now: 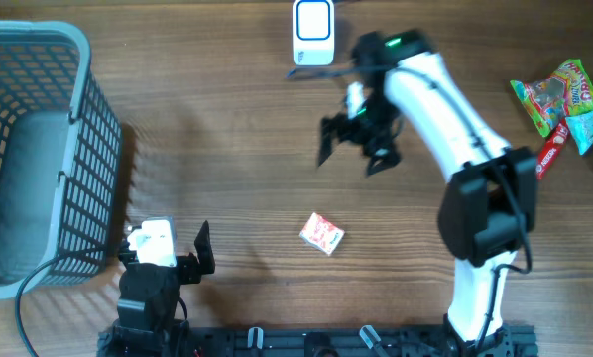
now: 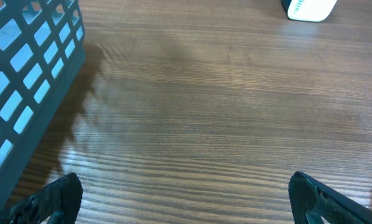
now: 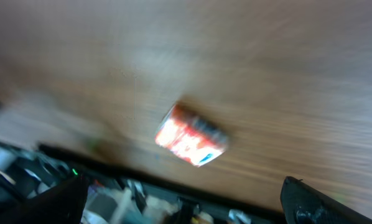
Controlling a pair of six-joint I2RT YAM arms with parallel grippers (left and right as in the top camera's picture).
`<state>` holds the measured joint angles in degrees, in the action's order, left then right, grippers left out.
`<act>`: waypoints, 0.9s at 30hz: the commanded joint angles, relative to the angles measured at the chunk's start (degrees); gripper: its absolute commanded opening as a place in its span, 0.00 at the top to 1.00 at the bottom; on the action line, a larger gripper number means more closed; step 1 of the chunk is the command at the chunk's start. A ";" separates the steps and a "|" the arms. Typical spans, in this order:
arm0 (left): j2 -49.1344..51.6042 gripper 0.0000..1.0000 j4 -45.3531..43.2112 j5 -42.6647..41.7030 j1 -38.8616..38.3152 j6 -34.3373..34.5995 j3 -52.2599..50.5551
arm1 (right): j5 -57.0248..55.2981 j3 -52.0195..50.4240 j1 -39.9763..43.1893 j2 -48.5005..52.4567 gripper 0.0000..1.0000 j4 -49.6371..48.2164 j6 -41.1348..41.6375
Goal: Scan the item barcode
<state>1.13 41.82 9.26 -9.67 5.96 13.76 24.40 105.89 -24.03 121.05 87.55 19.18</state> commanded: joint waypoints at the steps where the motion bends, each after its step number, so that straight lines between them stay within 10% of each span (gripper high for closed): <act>1: -0.31 0.00 -0.15 0.68 0.37 0.55 -0.37 | 0.44 -0.57 -8.35 0.44 0.12 -0.35 0.76; 3: -0.31 0.00 -0.15 0.68 0.37 0.55 -0.37 | -5.70 -0.59 -13.46 0.44 0.37 0.55 7.39; 6: -0.31 0.00 -0.15 0.68 0.37 0.55 -0.37 | -9.86 -0.59 -18.34 0.46 0.09 0.11 12.48; 10: -0.31 0.00 -0.15 0.68 0.37 0.55 -0.37 | -11.52 -4.59 -19.78 0.46 0.31 -1.01 30.71; 16: -0.31 0.00 -0.15 0.68 0.37 0.55 -0.37 | -5.14 -18.53 -19.78 0.46 0.32 -15.63 44.26; 24: -0.31 0.00 -0.15 0.68 0.37 0.55 -0.37 | -6.01 -20.13 -19.78 0.46 0.85 -22.84 47.04; 27: -0.31 0.00 -0.15 0.68 0.37 0.55 -0.37 | -8.35 -20.13 -19.78 0.46 0.34 -21.68 46.77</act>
<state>1.13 41.82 9.39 -9.67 5.96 13.76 18.81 85.84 -43.92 121.38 65.21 65.49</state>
